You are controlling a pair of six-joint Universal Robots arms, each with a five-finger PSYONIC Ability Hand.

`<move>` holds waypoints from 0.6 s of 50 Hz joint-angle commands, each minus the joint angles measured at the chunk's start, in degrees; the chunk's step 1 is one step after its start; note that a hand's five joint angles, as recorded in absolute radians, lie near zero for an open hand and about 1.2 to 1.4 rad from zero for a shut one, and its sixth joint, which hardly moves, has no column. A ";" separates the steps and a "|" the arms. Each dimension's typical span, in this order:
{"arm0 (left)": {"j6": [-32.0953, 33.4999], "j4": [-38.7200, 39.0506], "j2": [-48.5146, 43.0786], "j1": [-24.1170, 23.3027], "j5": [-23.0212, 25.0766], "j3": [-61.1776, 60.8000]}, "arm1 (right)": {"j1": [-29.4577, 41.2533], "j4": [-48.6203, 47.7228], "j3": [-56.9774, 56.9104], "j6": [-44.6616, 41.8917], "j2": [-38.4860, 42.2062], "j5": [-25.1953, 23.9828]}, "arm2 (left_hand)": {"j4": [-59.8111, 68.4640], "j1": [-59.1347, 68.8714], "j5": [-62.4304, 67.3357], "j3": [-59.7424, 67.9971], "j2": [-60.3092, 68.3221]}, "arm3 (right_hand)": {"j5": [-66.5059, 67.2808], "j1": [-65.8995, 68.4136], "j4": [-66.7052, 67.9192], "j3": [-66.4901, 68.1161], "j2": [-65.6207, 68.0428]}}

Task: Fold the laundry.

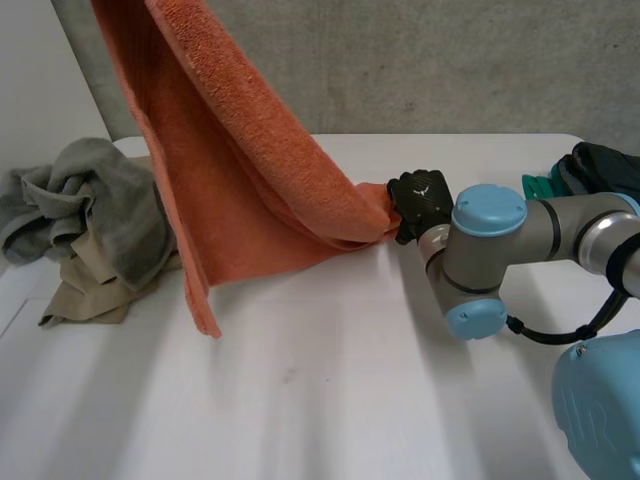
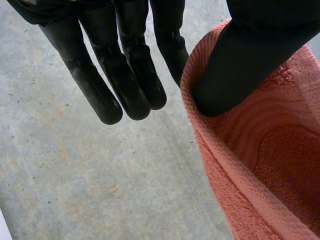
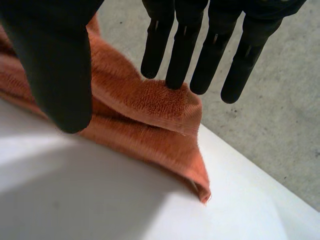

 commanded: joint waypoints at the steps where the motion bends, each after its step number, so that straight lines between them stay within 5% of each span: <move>1: 0.00 0.14 -0.06 1.20 0.41 -0.45 | 0.41 0.40 0.62 -0.13 -1.99 1.03 | 11.19 13.04 13.33 11.69 11.34 | 7.68 8.09 8.03 7.72 8.46; 30: -0.96 0.67 -0.23 3.48 1.73 -1.59 | -0.56 6.29 -3.32 -0.83 2.30 -3.01 | 11.19 13.04 13.33 11.69 11.34 | 1.78 2.20 2.14 1.83 2.57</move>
